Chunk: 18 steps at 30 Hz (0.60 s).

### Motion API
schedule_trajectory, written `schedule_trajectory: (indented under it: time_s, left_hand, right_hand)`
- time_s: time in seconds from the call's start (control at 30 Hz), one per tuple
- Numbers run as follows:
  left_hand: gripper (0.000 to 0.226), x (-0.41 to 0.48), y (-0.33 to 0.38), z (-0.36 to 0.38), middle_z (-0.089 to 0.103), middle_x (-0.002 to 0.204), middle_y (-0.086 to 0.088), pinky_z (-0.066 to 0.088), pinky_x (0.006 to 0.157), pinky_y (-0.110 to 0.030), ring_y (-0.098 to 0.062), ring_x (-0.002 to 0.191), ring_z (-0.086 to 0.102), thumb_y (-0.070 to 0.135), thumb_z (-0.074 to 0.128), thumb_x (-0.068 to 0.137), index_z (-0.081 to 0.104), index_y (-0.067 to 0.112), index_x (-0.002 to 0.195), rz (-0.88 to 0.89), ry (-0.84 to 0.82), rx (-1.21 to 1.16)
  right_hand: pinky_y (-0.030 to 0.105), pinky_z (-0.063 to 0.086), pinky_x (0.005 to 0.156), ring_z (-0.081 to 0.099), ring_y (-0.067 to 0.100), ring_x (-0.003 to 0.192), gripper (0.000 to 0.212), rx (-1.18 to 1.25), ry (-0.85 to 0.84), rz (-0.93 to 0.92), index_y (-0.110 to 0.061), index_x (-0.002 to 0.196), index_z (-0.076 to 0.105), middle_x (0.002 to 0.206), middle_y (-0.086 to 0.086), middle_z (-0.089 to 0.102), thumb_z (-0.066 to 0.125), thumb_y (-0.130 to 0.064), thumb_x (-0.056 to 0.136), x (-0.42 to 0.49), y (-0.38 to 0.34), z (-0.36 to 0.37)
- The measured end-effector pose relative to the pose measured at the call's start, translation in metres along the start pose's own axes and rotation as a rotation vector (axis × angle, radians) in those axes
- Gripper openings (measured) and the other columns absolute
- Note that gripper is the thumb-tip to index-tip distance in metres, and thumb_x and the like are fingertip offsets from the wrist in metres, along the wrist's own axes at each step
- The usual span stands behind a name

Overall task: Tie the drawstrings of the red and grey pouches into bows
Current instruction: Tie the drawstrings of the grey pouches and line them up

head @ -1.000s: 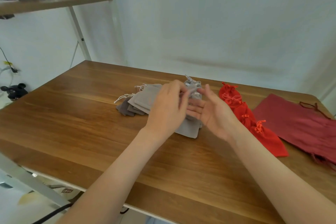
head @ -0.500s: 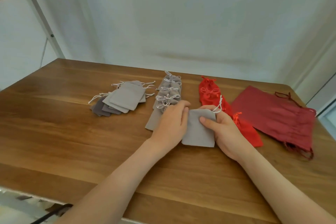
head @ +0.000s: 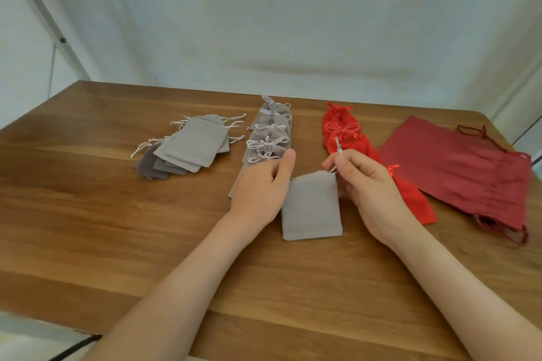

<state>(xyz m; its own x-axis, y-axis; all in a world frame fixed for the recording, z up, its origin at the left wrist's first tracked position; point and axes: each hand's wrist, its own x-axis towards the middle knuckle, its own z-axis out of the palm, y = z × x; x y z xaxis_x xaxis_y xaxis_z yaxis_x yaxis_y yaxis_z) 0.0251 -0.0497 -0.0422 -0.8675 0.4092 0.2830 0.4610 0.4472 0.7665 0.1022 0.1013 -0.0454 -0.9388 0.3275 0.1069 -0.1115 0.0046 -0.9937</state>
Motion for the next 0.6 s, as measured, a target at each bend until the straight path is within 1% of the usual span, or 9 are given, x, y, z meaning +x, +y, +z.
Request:
schedule_trajectory:
  time_s: [0.07, 0.1, 0.17, 0.2, 0.27, 0.37, 0.43, 0.5, 0.6]
  left_hand:
    - [0.056, -0.001, -0.001, 0.001, 0.038, 0.045, 0.006, 0.027, 0.047, -0.02, -0.008, 0.046, 0.041, 0.044, 0.034, 0.099, 0.032, 0.021, 0.048, 0.029, 0.004, 0.088]
    - [0.055, -0.001, -0.001, 0.001, 0.04, 0.046, 0.006, 0.024, 0.045, -0.02, -0.008, 0.047, 0.042, 0.045, 0.032, 0.098, 0.034, 0.023, 0.048, 0.047, 0.009, 0.155]
    - [0.055, 0.0, -0.003, 0.0, 0.043, 0.047, 0.006, 0.018, 0.046, -0.02, -0.006, 0.048, 0.043, 0.047, 0.029, 0.098, 0.037, 0.024, 0.049, 0.086, 0.007, 0.264]
    - [0.055, 0.001, -0.004, -0.001, 0.043, 0.048, 0.007, 0.019, 0.047, -0.021, -0.006, 0.049, 0.043, 0.048, 0.027, 0.097, 0.038, 0.024, 0.049, 0.105, -0.008, 0.28]
    - [0.055, 0.002, -0.007, -0.001, 0.043, 0.048, 0.007, 0.022, 0.048, -0.024, -0.007, 0.049, 0.043, 0.047, 0.027, 0.098, 0.039, 0.023, 0.05, 0.134, -0.053, 0.267]
    - [0.055, 0.002, -0.006, -0.002, 0.042, 0.045, 0.007, 0.03, 0.055, -0.027, -0.008, 0.048, 0.044, 0.045, 0.03, 0.097, 0.034, 0.021, 0.048, 0.17, -0.1, 0.203]
    - [0.055, 0.002, -0.005, -0.004, 0.04, 0.044, 0.008, 0.033, 0.056, -0.021, -0.007, 0.049, 0.045, 0.043, 0.034, 0.097, 0.031, 0.022, 0.047, 0.17, -0.097, 0.158]
    - [0.056, 0.003, -0.004, -0.007, 0.035, 0.041, 0.009, 0.032, 0.054, -0.014, -0.002, 0.049, 0.046, 0.039, 0.039, 0.098, 0.031, 0.023, 0.045, 0.153, -0.057, 0.12]
    - [0.057, 0.004, -0.006, -0.012, 0.029, 0.041, 0.009, 0.028, 0.05, -0.015, -0.004, 0.046, 0.041, 0.036, 0.043, 0.098, 0.029, 0.021, 0.045, 0.143, -0.011, 0.082]
  right_hand:
    - [0.033, 0.035, 0.064, 0.043, 0.022, 0.074, 0.02, -0.033, 0.023, 0.003, -0.012, 0.081, 0.062, 0.074, 0.003, 0.052, 0.052, -0.023, 0.094, 0.0, -0.001, -0.001]
    - [0.031, 0.035, 0.062, 0.042, 0.021, 0.071, 0.02, -0.044, 0.039, 0.007, -0.012, 0.079, 0.061, 0.07, 0.001, 0.05, 0.052, -0.021, 0.094, 0.0, -0.002, -0.001]
    - [0.024, 0.034, 0.055, 0.041, 0.014, 0.061, 0.02, -0.039, 0.079, 0.01, -0.01, 0.077, 0.06, 0.063, 0.0, 0.045, 0.053, -0.019, 0.094, 0.001, -0.003, -0.001]
    - [0.021, 0.033, 0.052, 0.039, 0.01, 0.057, 0.02, -0.022, 0.101, 0.009, -0.009, 0.077, 0.06, 0.06, 0.0, 0.043, 0.053, -0.017, 0.094, 0.001, -0.004, -0.002]
    - [0.021, 0.032, 0.051, 0.037, 0.008, 0.054, 0.022, 0.027, 0.142, 0.0, -0.008, 0.075, 0.06, 0.056, 0.0, 0.041, 0.053, -0.018, 0.093, 0.001, -0.006, -0.006]
    - [0.024, 0.029, 0.056, 0.035, 0.01, 0.055, 0.025, 0.142, 0.199, -0.009, -0.011, 0.07, 0.057, 0.056, 0.001, 0.04, 0.051, -0.017, 0.094, 0.003, -0.01, -0.014]
    - [0.023, 0.028, 0.056, 0.034, 0.01, 0.055, 0.028, 0.221, 0.232, -0.012, -0.012, 0.069, 0.055, 0.057, 0.001, 0.039, 0.048, -0.015, 0.095, 0.004, -0.012, -0.019]
    - [0.022, 0.027, 0.054, 0.034, 0.009, 0.053, 0.034, 0.285, 0.254, -0.033, -0.015, 0.064, 0.056, 0.056, -0.001, 0.04, 0.045, -0.012, 0.096, 0.004, -0.016, -0.022]
    - [0.02, 0.027, 0.052, 0.034, 0.007, 0.051, 0.041, 0.335, 0.299, -0.07, -0.018, 0.059, 0.058, 0.054, -0.003, 0.04, 0.043, -0.011, 0.097, 0.005, -0.021, -0.027]
